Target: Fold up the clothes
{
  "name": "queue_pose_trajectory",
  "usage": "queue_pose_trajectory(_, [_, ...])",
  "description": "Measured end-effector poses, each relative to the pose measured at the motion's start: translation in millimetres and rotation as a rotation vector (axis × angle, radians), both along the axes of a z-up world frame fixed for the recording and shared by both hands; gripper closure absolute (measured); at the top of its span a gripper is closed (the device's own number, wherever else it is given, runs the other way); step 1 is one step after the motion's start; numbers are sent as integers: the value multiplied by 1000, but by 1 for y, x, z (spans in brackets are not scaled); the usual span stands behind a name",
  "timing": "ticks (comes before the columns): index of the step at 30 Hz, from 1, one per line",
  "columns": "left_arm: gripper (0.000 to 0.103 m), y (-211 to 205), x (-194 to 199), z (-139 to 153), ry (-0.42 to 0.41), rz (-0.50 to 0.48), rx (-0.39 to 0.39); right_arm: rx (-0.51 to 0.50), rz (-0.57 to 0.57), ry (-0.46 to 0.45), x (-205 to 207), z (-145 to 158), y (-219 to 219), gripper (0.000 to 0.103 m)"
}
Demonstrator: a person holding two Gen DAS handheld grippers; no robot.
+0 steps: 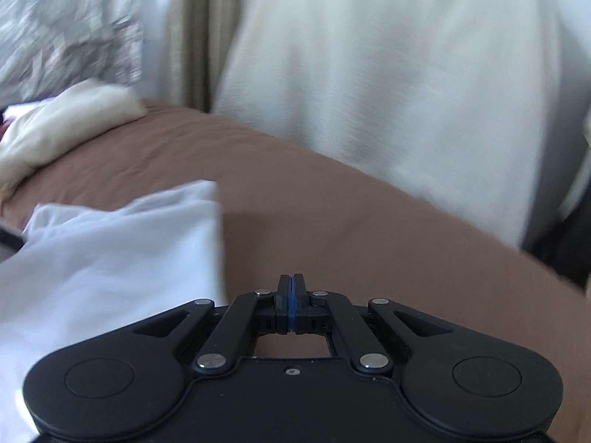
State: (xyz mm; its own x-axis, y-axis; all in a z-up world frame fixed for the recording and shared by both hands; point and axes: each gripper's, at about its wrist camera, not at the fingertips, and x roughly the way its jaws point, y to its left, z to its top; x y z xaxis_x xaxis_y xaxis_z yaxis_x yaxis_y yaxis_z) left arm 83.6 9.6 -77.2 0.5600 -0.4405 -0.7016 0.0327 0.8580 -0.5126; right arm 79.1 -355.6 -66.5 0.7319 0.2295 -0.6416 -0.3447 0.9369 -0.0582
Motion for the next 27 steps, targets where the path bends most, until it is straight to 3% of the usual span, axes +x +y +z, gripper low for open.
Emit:
queue_pose_trajectory(6, [85, -1, 1, 0, 5, 0, 9, 4, -126, 174, 10, -21, -80, 103])
queue_pose_trajectory(8, [85, -2, 1, 0, 6, -1, 14, 38, -144, 265, 13, -30, -102, 93])
queue_pose_trajectory(9, [85, -2, 1, 0, 6, -1, 17, 65, -120, 280, 8, -32, -108, 80])
queue_pose_trajectory(10, [85, -2, 0, -1, 8, -1, 18, 92, -96, 293, 4, -34, -115, 53])
queue_pose_trajectory(11, [85, -2, 0, -1, 9, -1, 18, 119, -71, 307, 0, -35, -122, 36])
queue_pose_trajectory(12, [85, -2, 0, -1, 11, -1, 19, 73, -2, 315, -9, -37, -119, 16])
queue_pose_trajectory(13, [85, -2, 0, -1, 12, -1, 20, 9, 34, 304, -22, -40, -116, 12])
queue_pose_trajectory(15, [85, -2, 0, -1, 15, -1, 21, -119, 103, 279, -49, -46, -111, 10])
queue_pose_trajectory(20, [85, -3, 0, 0, 20, -2, 29, -89, 47, 309, -92, -39, -152, 10])
queue_pose_trajectory(22, [85, -4, 1, 1, 20, -5, 36, -85, -49, 267, -95, -25, -166, 10])
queue_pose_trajectory(23, [85, -4, 1, 1, 19, -7, 39, -55, -84, 238, -94, -15, -171, 10])
queue_pose_trajectory(25, [85, -4, 2, 1, 20, -9, 44, 95, -120, 141, -91, 14, -171, 10])
queue_pose_trajectory(27, [85, -3, 2, 1, 23, -5, 41, 245, -108, 102, -78, 34, -154, 10])
